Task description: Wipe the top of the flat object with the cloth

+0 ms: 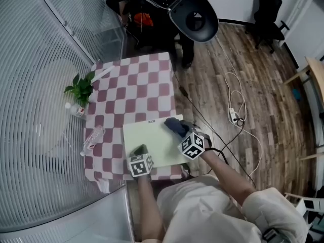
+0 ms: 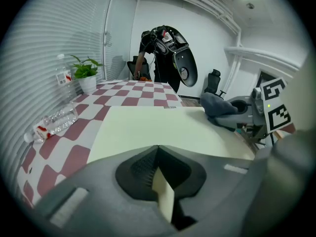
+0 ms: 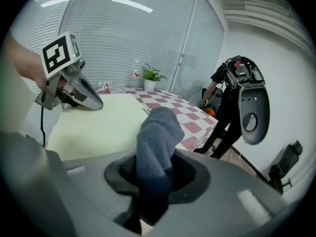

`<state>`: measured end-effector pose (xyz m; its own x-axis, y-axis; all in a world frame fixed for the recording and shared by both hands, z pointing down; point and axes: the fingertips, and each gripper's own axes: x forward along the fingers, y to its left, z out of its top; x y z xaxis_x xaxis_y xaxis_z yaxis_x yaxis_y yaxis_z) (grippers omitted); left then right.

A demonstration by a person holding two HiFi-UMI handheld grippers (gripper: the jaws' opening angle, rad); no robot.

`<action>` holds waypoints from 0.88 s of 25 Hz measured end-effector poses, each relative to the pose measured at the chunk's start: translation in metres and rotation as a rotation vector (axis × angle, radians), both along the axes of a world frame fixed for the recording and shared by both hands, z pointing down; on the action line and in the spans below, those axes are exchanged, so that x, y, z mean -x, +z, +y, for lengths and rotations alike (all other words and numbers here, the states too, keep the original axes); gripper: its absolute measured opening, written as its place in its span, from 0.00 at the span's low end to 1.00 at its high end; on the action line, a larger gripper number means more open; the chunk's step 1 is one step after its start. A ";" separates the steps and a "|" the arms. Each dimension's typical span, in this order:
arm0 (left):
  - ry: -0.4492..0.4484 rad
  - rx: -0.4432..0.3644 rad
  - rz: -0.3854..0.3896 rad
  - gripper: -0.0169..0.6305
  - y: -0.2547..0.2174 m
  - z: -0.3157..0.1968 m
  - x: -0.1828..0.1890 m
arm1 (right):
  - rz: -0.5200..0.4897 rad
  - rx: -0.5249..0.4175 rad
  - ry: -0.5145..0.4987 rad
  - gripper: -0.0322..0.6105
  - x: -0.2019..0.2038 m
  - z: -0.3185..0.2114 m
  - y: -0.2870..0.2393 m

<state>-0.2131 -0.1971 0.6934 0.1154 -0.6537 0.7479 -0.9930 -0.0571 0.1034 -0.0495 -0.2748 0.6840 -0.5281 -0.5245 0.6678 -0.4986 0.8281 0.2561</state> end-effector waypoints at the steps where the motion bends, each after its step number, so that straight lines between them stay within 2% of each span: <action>1: 0.000 0.005 0.009 0.04 0.000 0.000 0.000 | 0.020 -0.004 -0.020 0.22 0.003 0.001 0.001; 7: -0.001 0.011 0.002 0.04 0.003 0.002 0.000 | 0.057 0.000 -0.140 0.21 0.036 0.016 0.005; 22: 0.016 0.016 0.000 0.04 0.005 0.001 0.000 | -0.013 0.076 -0.340 0.21 0.146 0.049 0.009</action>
